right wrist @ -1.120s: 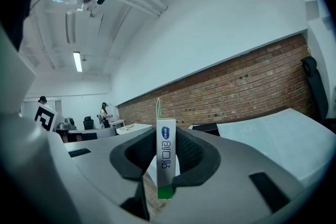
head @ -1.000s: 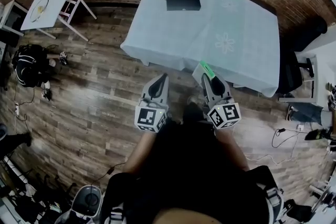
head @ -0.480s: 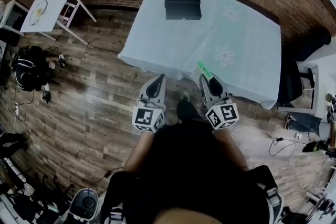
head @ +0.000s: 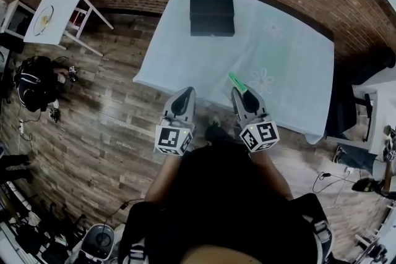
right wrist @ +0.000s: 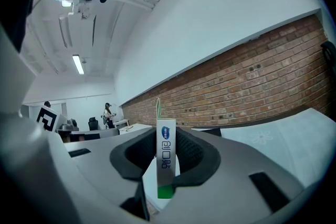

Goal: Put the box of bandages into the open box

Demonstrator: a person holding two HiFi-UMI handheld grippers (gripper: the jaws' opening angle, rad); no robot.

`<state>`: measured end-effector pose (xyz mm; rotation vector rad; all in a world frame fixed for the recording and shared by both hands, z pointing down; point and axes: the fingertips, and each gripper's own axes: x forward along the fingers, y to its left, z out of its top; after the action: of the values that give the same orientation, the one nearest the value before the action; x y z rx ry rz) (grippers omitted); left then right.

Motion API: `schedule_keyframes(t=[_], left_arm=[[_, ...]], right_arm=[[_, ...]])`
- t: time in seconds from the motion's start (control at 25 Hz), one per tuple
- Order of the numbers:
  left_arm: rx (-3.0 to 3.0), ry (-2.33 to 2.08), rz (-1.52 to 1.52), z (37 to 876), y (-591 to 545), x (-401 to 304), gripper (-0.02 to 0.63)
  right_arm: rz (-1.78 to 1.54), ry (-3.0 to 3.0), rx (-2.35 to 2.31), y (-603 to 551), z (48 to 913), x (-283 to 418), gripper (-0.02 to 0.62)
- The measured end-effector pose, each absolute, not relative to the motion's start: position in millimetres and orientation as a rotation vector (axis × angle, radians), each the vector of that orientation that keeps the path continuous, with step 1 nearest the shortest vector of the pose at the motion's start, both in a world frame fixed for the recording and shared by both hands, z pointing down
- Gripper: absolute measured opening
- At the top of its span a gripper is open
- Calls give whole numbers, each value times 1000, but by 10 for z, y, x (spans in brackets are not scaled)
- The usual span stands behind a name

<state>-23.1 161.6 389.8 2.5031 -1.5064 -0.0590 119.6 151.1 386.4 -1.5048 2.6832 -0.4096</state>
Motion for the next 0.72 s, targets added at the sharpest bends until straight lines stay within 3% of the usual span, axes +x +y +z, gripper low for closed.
schedule_keyframes(t=[0.72], left_arm=[[2455, -1570, 5, 3952, 770, 353, 32]], right_arm=[[-468, 2709, -1434, 651, 4027, 1785, 109]])
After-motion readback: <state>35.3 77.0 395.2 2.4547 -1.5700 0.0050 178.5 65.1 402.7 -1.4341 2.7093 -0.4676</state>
